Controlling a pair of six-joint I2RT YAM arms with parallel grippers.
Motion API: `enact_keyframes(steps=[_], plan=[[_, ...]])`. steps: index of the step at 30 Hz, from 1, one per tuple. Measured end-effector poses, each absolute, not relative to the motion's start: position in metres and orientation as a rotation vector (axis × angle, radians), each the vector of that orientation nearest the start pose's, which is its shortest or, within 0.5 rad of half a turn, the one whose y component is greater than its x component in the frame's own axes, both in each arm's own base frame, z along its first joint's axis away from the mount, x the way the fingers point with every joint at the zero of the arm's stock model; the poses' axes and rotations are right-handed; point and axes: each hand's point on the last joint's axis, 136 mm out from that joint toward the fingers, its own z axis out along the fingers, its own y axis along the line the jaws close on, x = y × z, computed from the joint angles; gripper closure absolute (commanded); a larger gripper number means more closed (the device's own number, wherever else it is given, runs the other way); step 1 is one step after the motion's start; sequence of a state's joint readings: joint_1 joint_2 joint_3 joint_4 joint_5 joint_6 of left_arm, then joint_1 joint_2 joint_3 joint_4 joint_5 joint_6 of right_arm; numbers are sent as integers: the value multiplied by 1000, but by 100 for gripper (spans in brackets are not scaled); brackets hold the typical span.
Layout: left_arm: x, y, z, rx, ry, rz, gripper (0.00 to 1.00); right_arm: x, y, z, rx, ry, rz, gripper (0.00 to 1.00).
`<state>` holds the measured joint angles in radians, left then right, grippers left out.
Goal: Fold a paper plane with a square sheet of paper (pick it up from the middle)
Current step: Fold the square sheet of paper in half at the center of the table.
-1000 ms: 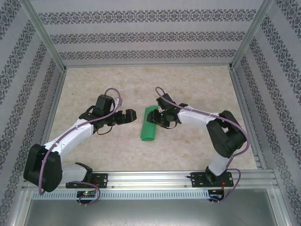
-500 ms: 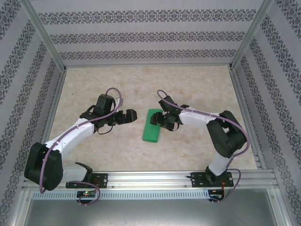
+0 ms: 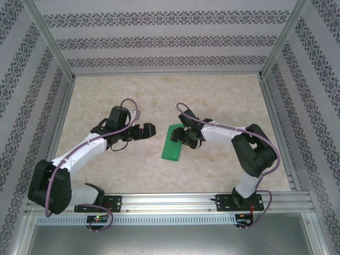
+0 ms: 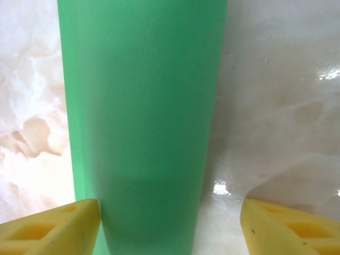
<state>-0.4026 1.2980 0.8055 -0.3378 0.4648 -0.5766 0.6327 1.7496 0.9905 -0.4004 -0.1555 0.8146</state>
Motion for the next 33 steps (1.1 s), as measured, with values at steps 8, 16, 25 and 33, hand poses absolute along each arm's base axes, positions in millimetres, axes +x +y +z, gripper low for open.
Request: enact_keyframes(steps=[8, 16, 25, 33], plan=[[290, -188, 137, -28, 2462, -864, 0, 294, 249, 24, 200, 2851, 515, 30], [286, -155, 159, -76, 2277, -717, 0, 294, 251, 23, 152, 2849, 457, 28], [298, -163, 144, -85, 2389, -696, 0, 293, 251, 22, 144, 2869, 437, 27], [290, -186, 122, -23, 2487, -837, 0, 294, 249, 21, 159, 2878, 455, 28]])
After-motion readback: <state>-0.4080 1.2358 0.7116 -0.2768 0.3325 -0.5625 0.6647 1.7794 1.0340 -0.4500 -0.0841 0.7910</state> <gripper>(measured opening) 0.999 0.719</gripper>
